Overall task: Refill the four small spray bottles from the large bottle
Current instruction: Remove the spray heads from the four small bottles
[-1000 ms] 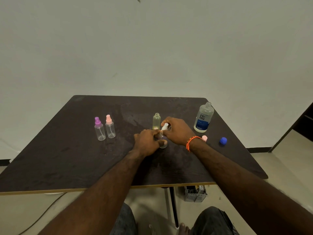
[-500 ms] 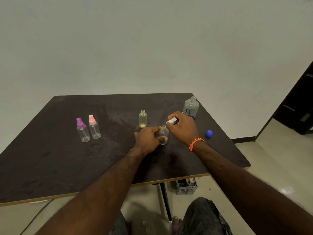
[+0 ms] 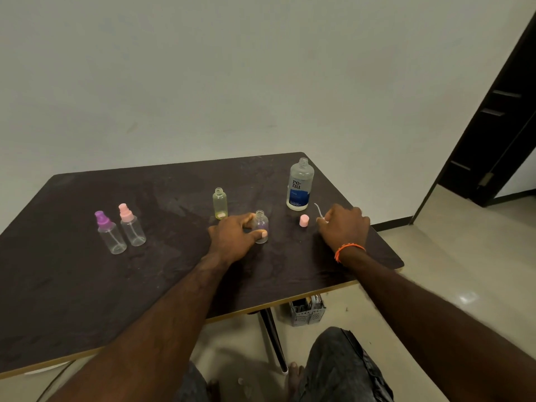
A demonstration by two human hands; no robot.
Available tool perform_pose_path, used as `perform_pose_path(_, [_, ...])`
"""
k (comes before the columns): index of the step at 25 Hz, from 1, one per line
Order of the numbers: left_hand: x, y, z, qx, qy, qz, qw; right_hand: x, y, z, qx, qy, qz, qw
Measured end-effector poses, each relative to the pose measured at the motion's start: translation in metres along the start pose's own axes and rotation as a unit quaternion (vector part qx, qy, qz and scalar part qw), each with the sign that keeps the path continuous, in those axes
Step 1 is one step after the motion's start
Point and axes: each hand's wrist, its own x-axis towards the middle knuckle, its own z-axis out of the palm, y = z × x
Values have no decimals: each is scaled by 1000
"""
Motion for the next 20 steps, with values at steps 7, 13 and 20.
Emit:
perform_pose_path(7, [2,-2,3,-7,6,8,1000,3,-8,12,-47,-53,-19,997])
perform_pose_path(13, [4,-6,6,-17,-8,1,1000,-3,-9,-1,9,-23,-31,999])
perform_pose_path(20, [2,-6,9,7,23,-9,1000,-34,-57,-1,178,-114,-242,947])
